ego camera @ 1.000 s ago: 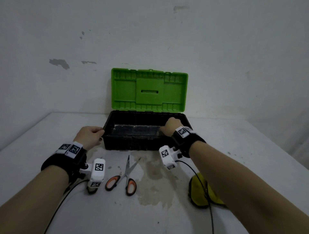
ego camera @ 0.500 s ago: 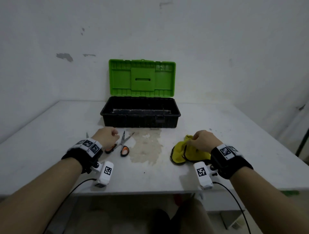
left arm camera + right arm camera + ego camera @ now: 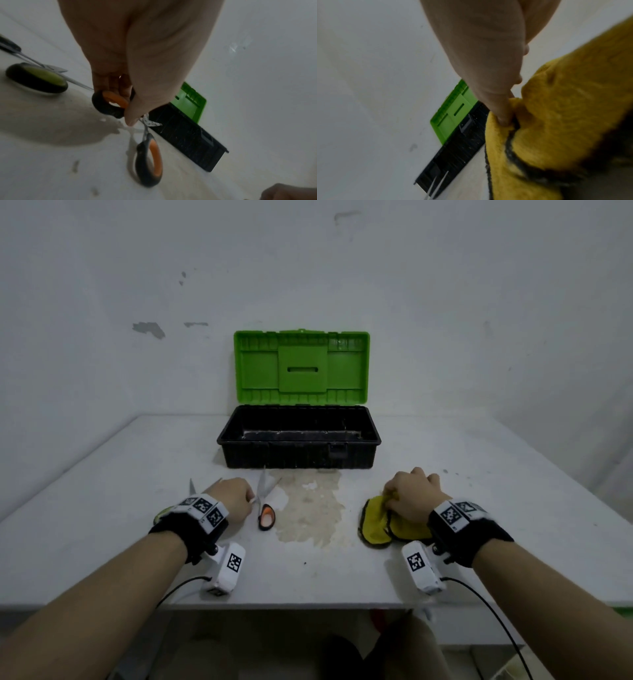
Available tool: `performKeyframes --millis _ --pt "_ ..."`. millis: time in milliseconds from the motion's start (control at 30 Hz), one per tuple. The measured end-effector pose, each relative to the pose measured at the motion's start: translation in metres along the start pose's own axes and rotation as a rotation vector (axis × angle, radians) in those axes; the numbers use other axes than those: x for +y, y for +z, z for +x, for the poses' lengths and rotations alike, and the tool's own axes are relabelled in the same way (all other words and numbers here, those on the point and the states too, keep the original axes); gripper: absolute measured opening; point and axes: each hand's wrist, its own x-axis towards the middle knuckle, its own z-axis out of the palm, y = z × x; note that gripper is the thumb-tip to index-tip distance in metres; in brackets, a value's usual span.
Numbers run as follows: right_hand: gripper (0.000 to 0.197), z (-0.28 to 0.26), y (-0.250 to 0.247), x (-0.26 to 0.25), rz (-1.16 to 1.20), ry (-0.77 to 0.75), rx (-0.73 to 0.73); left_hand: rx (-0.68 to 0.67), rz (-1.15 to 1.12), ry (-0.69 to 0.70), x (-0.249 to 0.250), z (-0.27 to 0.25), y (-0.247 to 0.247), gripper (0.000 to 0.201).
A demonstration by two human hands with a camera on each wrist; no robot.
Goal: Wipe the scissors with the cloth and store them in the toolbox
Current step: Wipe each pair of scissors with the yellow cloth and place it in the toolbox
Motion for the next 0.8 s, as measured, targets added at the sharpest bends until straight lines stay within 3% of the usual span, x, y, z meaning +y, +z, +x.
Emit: performKeyframes --millis 100,233,367,467,600,800 --pt "0.015 -0.003 -0.013 0.006 0.232 -0.033 0.121 0.053 -0.179 0.031 0.003 -0.008 -0.008 0.008" --pt "0.012 -0.011 -0.03 0.0 0.536 -0.168 0.238 0.029 -0.697 0.099 0.024 -0.027 -0.008 0.014" --pt "0.017 -0.02 -0.034 -0.021 0.729 -0.21 0.268 0.046 -0.906 0.148 0.05 -0.044 0.005 0.016" --pt "0.017 -0.03 -0.029 -0.032 0.825 -0.243 0.168 0.061 -0.966 0.147 0.065 -0.052 0.018 0.019" --pt "0.016 -0.039 -0.021 -0.041 0.793 -0.354 0.12 0.176 -0.95 0.154 0.081 -0.056 0.026 0.027" --pt "0.008 -0.036 -0.014 -0.052 0.779 -0.419 0.313 0.254 -0.796 0.231 0.1 -0.061 0.036 0.029"
